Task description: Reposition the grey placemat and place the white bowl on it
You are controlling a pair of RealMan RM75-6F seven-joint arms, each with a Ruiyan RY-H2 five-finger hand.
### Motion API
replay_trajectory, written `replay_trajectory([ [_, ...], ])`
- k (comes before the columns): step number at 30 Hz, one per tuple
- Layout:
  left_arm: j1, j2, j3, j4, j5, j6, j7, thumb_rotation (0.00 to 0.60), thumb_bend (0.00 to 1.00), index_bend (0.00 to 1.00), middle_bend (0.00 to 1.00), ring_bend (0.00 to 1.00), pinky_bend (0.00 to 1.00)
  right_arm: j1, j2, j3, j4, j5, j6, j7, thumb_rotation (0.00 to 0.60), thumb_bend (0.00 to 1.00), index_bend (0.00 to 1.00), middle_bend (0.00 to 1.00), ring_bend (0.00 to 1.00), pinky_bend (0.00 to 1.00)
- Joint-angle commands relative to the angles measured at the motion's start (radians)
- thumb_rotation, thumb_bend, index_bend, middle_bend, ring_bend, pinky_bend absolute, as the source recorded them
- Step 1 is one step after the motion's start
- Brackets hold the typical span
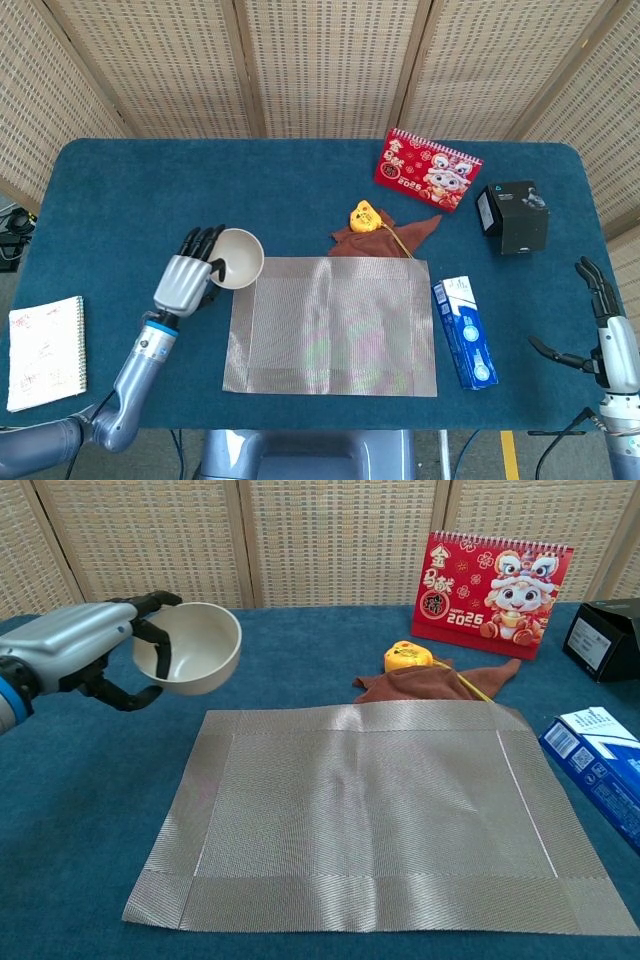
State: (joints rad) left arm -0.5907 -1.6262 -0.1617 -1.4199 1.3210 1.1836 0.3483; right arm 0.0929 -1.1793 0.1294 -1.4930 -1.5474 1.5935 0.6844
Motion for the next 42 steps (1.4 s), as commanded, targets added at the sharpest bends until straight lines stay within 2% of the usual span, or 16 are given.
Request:
replay_trajectory([
  [1, -0.046, -0.044, 0.018, -0.045, 0.030, -0.048, 0.047, 0.600, 0.53, 0.67, 0.00, 0.00, 0.00, -0.003, 0.008, 0.005, -0.003, 0.004, 0.007, 0.017, 0.600, 0.14, 0.00, 0.00, 0.00, 0.00],
  [8, -0.096, -0.146, 0.030, -0.060, 0.011, -0.103, 0.163, 0.600, 0.52, 0.66, 0.00, 0.00, 0.00, -0.008, 0.023, 0.009, -0.006, 0.008, 0.012, 0.053, 0.600, 0.14, 0.00, 0.00, 0.00, 0.00],
  [18, -0.125, -0.250, 0.019, -0.013, -0.064, -0.145, 0.236, 0.600, 0.51, 0.65, 0.00, 0.00, 0.00, -0.010, 0.029, 0.010, -0.008, 0.005, 0.016, 0.072, 0.600, 0.14, 0.00, 0.00, 0.00, 0.00],
  [25, -0.140, -0.283, 0.013, -0.001, -0.123, -0.167, 0.288, 0.600, 0.41, 0.52, 0.00, 0.00, 0.00, -0.010, 0.032, 0.011, -0.006, 0.009, 0.012, 0.082, 0.600, 0.14, 0.00, 0.00, 0.00, 0.00],
  [35, -0.134, -0.255, 0.025, -0.032, -0.116, -0.148, 0.293, 0.600, 0.31, 0.18, 0.00, 0.00, 0.00, -0.010, 0.033, 0.011, -0.006, 0.008, 0.012, 0.084, 0.600, 0.14, 0.00, 0.00, 0.00, 0.00],
  [39, -0.115, -0.214, 0.020, -0.069, -0.086, -0.101, 0.263, 0.600, 0.30, 0.17, 0.00, 0.00, 0.00, -0.011, 0.033, 0.011, -0.006, 0.007, 0.015, 0.083, 0.600, 0.14, 0.00, 0.00, 0.00, 0.00],
  [42, -0.077, -0.147, 0.014, -0.119, -0.060, -0.039, 0.214, 0.600, 0.30, 0.17, 0.00, 0.00, 0.00, -0.011, 0.033, 0.009, -0.006, 0.005, 0.014, 0.079, 0.600, 0.14, 0.00, 0.00, 0.00, 0.00],
])
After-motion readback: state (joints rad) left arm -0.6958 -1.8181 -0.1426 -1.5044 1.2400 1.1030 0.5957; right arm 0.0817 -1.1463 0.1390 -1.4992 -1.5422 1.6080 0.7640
